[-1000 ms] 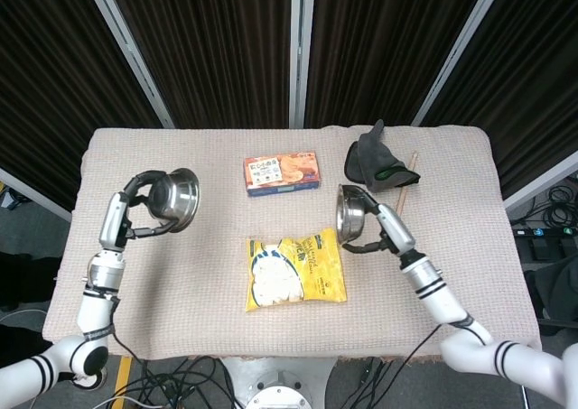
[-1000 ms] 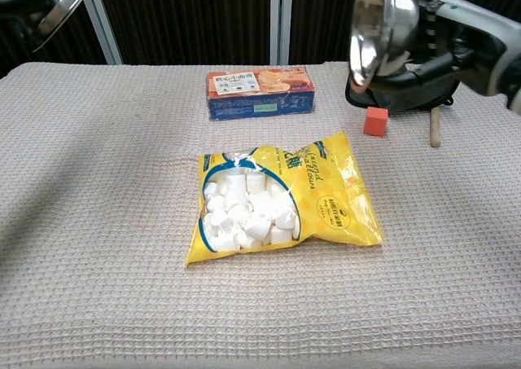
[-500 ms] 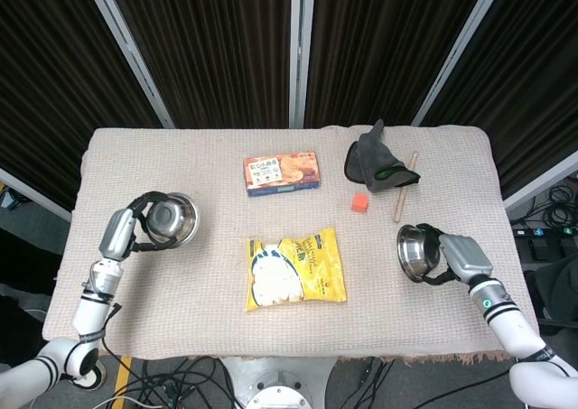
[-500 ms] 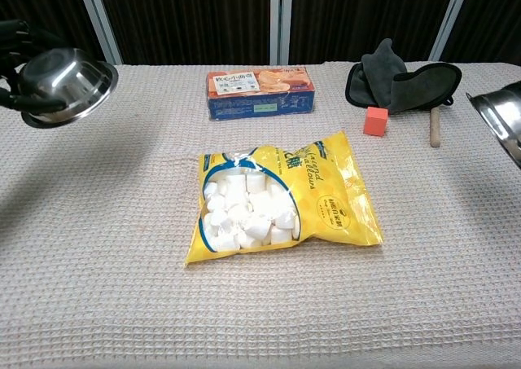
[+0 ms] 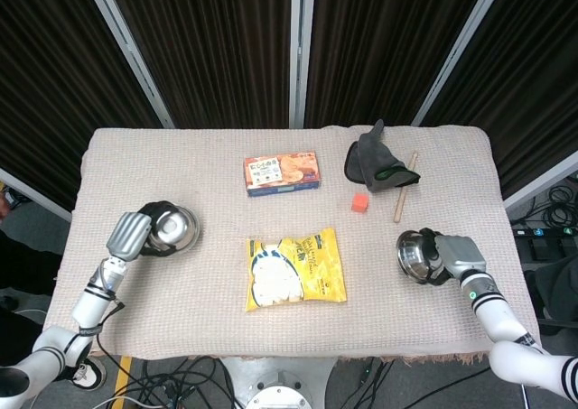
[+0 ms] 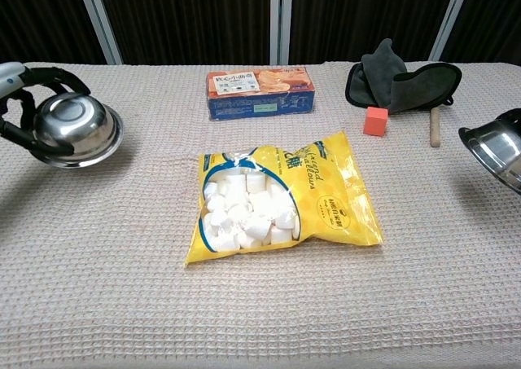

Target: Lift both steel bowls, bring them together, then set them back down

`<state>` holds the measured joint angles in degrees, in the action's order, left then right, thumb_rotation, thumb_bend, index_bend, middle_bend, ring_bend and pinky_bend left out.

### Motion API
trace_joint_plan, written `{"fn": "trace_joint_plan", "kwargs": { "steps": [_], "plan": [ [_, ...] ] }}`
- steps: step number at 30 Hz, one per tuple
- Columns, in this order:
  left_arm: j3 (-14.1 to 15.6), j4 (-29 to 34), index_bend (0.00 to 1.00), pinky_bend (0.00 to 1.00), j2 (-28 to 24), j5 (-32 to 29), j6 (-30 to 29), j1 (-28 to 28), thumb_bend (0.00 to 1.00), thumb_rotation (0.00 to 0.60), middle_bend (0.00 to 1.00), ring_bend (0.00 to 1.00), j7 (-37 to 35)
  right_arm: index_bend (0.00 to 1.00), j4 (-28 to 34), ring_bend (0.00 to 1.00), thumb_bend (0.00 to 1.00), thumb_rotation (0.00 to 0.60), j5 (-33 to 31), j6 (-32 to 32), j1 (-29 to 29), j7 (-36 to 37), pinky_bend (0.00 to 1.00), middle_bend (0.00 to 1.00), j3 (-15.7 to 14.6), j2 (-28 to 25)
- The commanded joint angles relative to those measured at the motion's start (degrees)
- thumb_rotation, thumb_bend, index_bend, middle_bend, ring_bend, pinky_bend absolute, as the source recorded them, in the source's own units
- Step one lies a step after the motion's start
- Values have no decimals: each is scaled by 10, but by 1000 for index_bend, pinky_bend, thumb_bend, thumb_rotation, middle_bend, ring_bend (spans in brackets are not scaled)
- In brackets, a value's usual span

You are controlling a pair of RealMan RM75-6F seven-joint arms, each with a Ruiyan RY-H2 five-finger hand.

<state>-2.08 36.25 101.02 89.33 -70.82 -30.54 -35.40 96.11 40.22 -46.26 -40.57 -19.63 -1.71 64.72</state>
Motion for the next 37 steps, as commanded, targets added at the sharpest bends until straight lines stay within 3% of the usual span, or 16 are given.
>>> {"fn": "trace_joint_plan", "kwargs": {
  "steps": [1, 4, 6, 13, 19, 22, 25, 27, 31, 37],
  "plan": [
    [11, -7, 329, 491, 4, 6, 36, -16, 110, 600, 347, 335, -16, 336, 0, 227, 194, 600, -59, 6, -30, -51, 284, 336, -12, 11],
    [21, 8, 100, 272, -8, 10, 61, -25, 14, 600, 74, 105, -42, 50, -1, 39, 55, 600, -66, -9, -35, -64, 79, 110, -13, 17],
    [15, 8, 34, 167, -7, 4, 57, -24, 0, 600, 0, 7, -44, 0, -2, 0, 1, 600, -56, -32, -27, -56, 0, 5, -6, 25],
    [-1, 22, 16, 126, -18, -14, 45, -18, 0, 600, 0, 0, -58, 0, -9, 0, 0, 600, 23, -70, 12, 0, 0, 0, 9, 41],
    [-15, 93, 16, 120, -61, -25, 1, 3, 0, 600, 0, 0, -53, 0, 7, 0, 0, 600, 90, -94, 45, 47, 0, 0, 16, 38],
    [-32, 158, 16, 120, -92, -39, -41, 25, 0, 600, 0, 0, -5, 0, 14, 0, 0, 600, 177, -184, 92, 84, 0, 0, 16, 46],
    [-46, 234, 18, 119, -115, -64, -91, 62, 0, 600, 0, 0, 86, 0, -21, 0, 0, 600, 268, -317, 155, 102, 0, 0, 7, 84],
    [-39, 277, 20, 119, -130, -78, -119, 96, 0, 600, 0, 0, 146, 0, -58, 0, 0, 600, 304, -384, 194, 108, 0, 0, -1, 117],
    [-1, 348, 25, 105, -159, -111, -128, 161, 0, 600, 0, 0, 225, 0, -123, 0, 0, 600, 318, -439, 254, 114, 0, 0, -16, 168],
    [29, 343, 25, 74, -150, -120, -161, 225, 0, 600, 0, 0, 256, 0, -206, 0, 0, 600, 323, -446, 310, 178, 0, 0, -22, 225]
  ]
}}
